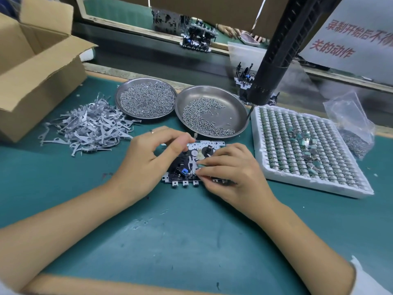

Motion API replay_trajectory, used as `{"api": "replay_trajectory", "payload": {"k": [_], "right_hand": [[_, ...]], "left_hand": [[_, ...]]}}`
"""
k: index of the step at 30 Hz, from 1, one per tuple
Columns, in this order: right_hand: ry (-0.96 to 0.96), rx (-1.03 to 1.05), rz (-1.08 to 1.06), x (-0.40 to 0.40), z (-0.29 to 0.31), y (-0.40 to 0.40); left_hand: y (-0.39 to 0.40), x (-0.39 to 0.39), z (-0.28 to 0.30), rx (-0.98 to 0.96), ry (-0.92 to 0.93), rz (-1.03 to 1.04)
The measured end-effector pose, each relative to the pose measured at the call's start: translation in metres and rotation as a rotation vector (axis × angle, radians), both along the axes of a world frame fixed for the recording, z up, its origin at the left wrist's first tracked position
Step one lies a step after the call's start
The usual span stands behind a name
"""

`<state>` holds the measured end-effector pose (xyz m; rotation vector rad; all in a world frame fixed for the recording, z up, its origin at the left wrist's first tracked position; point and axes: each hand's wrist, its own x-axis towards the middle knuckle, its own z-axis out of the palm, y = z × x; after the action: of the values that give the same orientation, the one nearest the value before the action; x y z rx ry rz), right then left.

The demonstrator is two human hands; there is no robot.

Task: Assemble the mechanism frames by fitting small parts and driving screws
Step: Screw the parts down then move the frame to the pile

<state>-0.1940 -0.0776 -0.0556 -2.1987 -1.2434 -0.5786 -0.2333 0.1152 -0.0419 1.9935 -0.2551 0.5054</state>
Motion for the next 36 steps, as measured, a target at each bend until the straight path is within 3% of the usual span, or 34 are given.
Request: {"api": "replay_trajectory", "payload": {"k": [11,20,24,31,34,36], "right_hand": [[0.364,0.072,-0.064,-0.005,0.010,0.000],[0.498,0.157,-0.042,-0.008,0.014,0.002],[0.462,0.189,-0.056,-0.007,0.014,0.002],[0.158,0.766,-0.434,0.003,0.040,0.001],[0.202,0.815,-0.538,0.025,0.074,0.001],[0.290,0.821,-0.468,0.041,0.099,0.005]], "left_hand": [[-0.007,-0.006,-0.008,0.464,0.011,-0.080],[-0.009,-0.003,-0.013,0.395,-0.002,-0.050],[-0.011,-0.004,-0.013,0.360,0.002,-0.041],[-0.011,-0.003,-0.013,0.269,0.043,-0.046],[-0.012,-0.003,-0.013,0.253,0.040,-0.033],[-0.012,-0.003,-0.013,0.247,0.035,-0.023]]}}
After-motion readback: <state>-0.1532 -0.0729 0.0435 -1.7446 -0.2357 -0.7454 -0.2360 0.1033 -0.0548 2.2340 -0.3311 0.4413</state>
